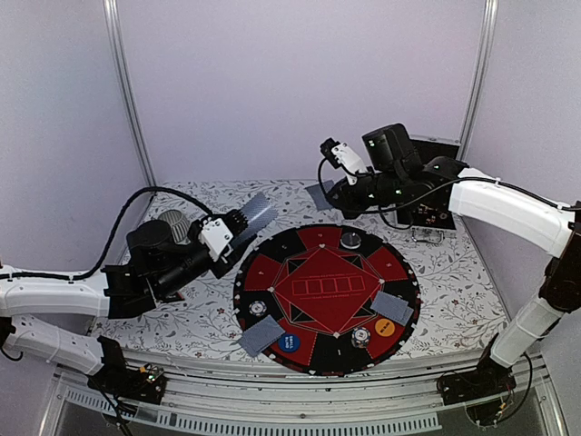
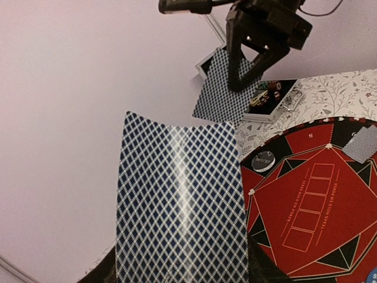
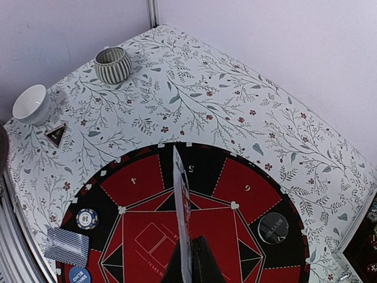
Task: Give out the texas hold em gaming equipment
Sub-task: Flop the poker card in the community card area.
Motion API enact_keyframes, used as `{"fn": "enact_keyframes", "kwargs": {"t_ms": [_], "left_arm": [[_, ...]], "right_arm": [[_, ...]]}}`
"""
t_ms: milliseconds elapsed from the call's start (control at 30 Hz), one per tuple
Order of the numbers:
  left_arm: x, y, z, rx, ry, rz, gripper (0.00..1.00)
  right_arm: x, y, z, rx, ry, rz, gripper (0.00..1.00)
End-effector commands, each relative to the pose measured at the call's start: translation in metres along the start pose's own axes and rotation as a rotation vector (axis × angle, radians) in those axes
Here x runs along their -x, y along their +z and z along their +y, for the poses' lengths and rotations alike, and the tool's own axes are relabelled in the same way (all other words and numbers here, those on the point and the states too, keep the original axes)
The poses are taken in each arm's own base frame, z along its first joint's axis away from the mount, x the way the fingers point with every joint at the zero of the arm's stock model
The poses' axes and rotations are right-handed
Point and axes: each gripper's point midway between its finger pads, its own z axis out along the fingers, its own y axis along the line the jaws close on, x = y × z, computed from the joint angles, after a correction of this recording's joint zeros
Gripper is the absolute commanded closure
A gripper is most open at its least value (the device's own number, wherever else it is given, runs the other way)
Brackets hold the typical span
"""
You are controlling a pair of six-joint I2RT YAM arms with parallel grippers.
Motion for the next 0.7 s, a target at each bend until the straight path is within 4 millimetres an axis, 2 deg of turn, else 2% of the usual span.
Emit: {"fn": "enact_keyframes", "kwargs": {"t_ms": [0,133,300,367,567,667], "left_arm": [[0.016,0.000,0.032,0.132,-0.051,-0.026,0.49],[0.017,-0.003,0.047,0.188,-0.066,-0.031,0.48],[0.015,-0.004,0.054,0.212,-0.070,-0.026,0.48],[0.013,-0.003,0.054,0.213,-0.069,-0.023,0.48],[0.012,-0.003,0.054,0.213,-0.067,-0.020,0.48],[0.010,-0.002,0.055,0.217,-0.067,-0.017,0.48]], "right_arm": [[-0.012,0.029,-0.021,-0.113,-0.020,0.058,0.98],[-0.037,0.063,-0.015,-0.158,-0.075,0.135,0.98],[-0.071,0.115,0.016,-0.194,-0.283,0.247,0.98],[-0.078,0.130,0.024,-0.187,-0.334,0.272,0.98],[-0.087,0.152,0.029,-0.253,-0.425,0.293,0.98],[-0.098,0.161,0.033,-0.320,-0.520,0.322,0.98]]}}
